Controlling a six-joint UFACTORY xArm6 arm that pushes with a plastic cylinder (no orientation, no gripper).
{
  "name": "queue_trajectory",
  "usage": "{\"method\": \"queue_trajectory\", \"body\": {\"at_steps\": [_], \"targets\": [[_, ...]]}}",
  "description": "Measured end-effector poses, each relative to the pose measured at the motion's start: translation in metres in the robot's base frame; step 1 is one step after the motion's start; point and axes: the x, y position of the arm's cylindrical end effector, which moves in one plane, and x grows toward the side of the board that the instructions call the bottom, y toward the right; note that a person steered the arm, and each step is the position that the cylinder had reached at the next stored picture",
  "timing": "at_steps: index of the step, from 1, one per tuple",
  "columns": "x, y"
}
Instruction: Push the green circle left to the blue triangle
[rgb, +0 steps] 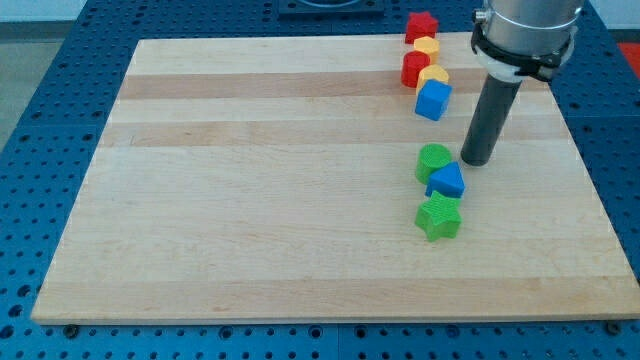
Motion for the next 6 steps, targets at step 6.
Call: {"method": "queue_trajectory", "body": {"at_steps": [6], "targets": [[-0.003,-0.075]]}}
